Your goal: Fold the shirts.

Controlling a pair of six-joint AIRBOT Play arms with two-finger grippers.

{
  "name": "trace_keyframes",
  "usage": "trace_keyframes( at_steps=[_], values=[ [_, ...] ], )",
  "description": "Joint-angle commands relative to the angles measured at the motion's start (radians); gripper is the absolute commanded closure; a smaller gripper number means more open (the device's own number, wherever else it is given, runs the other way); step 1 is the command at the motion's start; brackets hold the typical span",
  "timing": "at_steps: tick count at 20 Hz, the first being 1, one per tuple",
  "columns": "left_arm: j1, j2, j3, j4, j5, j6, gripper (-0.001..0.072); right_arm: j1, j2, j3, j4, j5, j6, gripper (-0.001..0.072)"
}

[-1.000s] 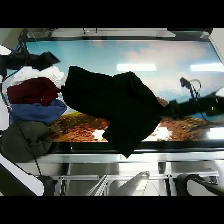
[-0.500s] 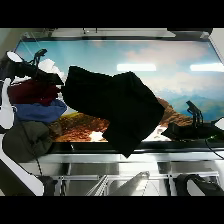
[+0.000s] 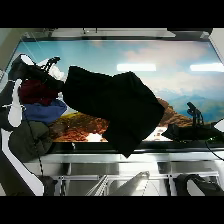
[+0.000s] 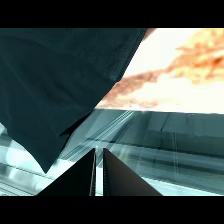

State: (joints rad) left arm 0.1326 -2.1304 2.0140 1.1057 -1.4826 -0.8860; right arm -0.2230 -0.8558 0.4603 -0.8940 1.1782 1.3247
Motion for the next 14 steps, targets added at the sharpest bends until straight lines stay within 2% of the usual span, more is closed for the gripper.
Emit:
trace_keyframes(
  at_steps=[1, 4, 7, 14],
  values=[
    [0.011, 0.008, 0.031, 0.015, 0.002, 0.006, 0.0333, 0.0, 0.001, -0.001, -0.001, -0.002, 0.0, 0.0646],
    [0.035, 0.065, 0.04, 0.063, 0.081, 0.006, 0.0332, 0.0, 0.001, -0.001, -0.001, -0.007, 0.0, 0.0646],
    [0.049, 0.072, 0.024, 0.061, 0.091, 0.006, 0.0332, 0.0, 0.001, -0.001, -0.001, -0.03, 0.0, 0.0646],
    [-0.005, 0.07, -0.09, 0.063, 0.17, 0.031, 0.0333, 0.0, 0.001, -0.001, 0.0, -0.03, 0.0, 0.0646]
  ],
)
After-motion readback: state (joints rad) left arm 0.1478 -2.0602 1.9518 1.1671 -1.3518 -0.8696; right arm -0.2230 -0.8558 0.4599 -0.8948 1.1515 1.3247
